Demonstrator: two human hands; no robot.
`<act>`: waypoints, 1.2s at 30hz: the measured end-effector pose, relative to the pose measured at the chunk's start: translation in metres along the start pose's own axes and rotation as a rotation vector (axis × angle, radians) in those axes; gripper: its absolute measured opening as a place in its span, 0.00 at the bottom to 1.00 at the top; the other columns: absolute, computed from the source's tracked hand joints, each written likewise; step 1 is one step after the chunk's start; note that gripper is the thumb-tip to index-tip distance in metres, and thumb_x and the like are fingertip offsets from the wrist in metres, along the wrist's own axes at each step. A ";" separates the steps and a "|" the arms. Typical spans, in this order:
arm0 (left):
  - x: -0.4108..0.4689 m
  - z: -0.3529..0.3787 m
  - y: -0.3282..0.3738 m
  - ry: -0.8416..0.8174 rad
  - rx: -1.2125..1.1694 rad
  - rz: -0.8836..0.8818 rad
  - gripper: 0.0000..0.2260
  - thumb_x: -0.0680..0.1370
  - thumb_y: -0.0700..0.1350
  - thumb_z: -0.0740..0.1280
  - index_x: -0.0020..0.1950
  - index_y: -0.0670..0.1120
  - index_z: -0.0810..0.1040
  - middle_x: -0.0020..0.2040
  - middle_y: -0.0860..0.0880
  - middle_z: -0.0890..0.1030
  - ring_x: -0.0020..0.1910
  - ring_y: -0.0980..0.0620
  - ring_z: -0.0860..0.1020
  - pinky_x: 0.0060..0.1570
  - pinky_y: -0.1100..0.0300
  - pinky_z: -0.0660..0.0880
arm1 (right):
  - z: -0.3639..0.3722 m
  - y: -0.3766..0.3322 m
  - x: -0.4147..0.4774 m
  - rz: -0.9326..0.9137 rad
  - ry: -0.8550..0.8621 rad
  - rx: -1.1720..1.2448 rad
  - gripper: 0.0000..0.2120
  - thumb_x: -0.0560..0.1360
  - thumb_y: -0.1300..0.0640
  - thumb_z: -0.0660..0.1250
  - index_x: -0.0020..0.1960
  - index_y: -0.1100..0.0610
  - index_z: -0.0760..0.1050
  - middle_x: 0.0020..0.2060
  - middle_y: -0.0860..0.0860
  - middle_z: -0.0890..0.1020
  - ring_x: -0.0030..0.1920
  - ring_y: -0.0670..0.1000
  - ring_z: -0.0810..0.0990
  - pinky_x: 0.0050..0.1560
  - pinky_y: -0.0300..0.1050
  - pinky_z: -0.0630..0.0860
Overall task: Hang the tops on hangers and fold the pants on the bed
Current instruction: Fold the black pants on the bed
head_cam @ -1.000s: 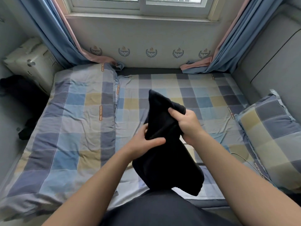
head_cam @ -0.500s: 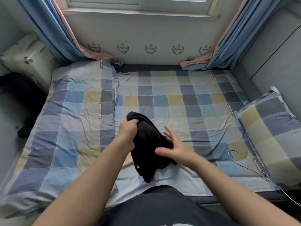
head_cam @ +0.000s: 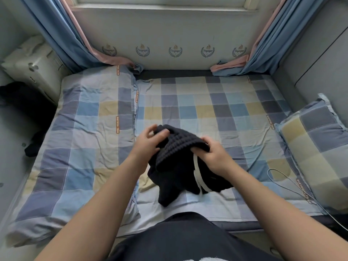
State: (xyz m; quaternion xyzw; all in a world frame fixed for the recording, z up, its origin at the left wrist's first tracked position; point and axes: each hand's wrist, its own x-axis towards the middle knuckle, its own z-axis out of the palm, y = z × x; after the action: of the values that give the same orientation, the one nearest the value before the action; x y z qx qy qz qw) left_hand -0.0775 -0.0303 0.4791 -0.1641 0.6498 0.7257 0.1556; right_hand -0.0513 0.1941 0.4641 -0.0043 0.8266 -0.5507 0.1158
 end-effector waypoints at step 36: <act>0.044 -0.099 -0.080 0.451 0.772 -0.183 0.13 0.73 0.34 0.62 0.45 0.49 0.82 0.45 0.43 0.84 0.46 0.40 0.82 0.45 0.52 0.80 | -0.062 0.079 0.038 0.551 0.317 -0.206 0.19 0.71 0.69 0.55 0.41 0.52 0.81 0.38 0.55 0.82 0.33 0.58 0.82 0.30 0.43 0.76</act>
State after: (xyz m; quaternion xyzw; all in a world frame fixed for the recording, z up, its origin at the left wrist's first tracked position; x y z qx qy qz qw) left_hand -0.0781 -0.1196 0.3786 -0.3048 0.8732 0.3597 0.1233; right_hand -0.0903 0.2763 0.4074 0.2932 0.8558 -0.4061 0.1292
